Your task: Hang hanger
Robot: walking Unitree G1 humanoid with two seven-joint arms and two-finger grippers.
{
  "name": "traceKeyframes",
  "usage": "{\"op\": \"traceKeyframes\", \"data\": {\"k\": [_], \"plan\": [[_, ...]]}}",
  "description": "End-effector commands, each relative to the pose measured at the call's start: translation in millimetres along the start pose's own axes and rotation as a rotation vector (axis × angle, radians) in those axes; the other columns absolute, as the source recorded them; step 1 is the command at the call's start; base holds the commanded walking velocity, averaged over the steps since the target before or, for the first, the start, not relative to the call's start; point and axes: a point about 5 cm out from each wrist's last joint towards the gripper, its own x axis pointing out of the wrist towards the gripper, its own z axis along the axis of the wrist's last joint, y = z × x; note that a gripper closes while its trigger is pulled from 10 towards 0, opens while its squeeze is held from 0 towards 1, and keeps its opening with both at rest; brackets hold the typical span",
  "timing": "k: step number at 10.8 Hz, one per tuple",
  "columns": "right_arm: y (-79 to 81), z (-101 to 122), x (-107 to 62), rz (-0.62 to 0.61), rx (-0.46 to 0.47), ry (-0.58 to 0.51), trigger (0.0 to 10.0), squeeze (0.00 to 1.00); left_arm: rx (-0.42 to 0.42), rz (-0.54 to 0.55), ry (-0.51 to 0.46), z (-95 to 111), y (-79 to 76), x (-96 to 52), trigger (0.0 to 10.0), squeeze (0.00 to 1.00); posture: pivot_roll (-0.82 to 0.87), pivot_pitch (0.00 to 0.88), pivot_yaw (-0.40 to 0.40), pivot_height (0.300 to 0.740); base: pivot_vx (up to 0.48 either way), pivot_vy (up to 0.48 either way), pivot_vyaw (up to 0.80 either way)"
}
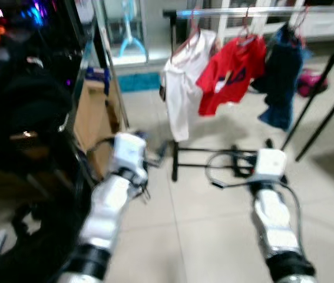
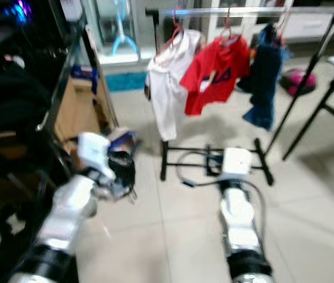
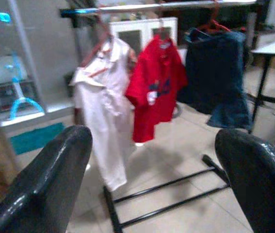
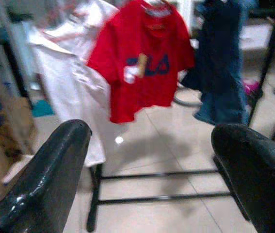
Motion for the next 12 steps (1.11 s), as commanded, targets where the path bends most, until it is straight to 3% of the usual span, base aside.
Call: {"op": "traceKeyframes", "data": {"k": [1, 4, 6, 8, 12], "plan": [[6.5, -1, 1.1, 0.009, 0.014, 0.012, 10.0, 0.0, 0.024, 0.01, 0.003, 2, 7.7, -0.5, 10.0, 0.0, -0.04, 0.0, 0.082, 0.74, 0.48, 0.0, 0.0], [15.2, 5, 3.7, 0.024, 0.033, -0.013, 10.0, 0.0, 0.051, 0.007, 0.002, 3, 9.6, 3.0, 10.0, 0.0, -0.05, 0.0, 0.087, 0.74, 0.48, 0.0, 0.0], [9.0, 13, 9.7, -0.025, 0.061, -0.032, 10.0, 0.0, 0.05, -0.002, -0.01, 7, 9.9, 7.8, 10.0, 0.0, -0.05, 0.0, 0.085, 0.74, 0.48, 0.0, 0.0], [10.6, 12, 11.4, -0.001, 0.046, -0.02, 10.0, 0.0, 0.051, -0.004, -0.013, 7, 9.5, 10.3, 10.0, 0.0, -0.05, 0.0, 0.085, 0.74, 0.48, 0.0, -0.78], [18.1, 11, 9.0, 0.035, 0.018, -0.023, 10.0, 0.0, 0.01, 0.037, -0.004, 7, 17.1, 12.6, 10.0, 0.0, -0.06, 0.0, 0.091, 0.74, 0.469, 0.0, 0.0]]}}
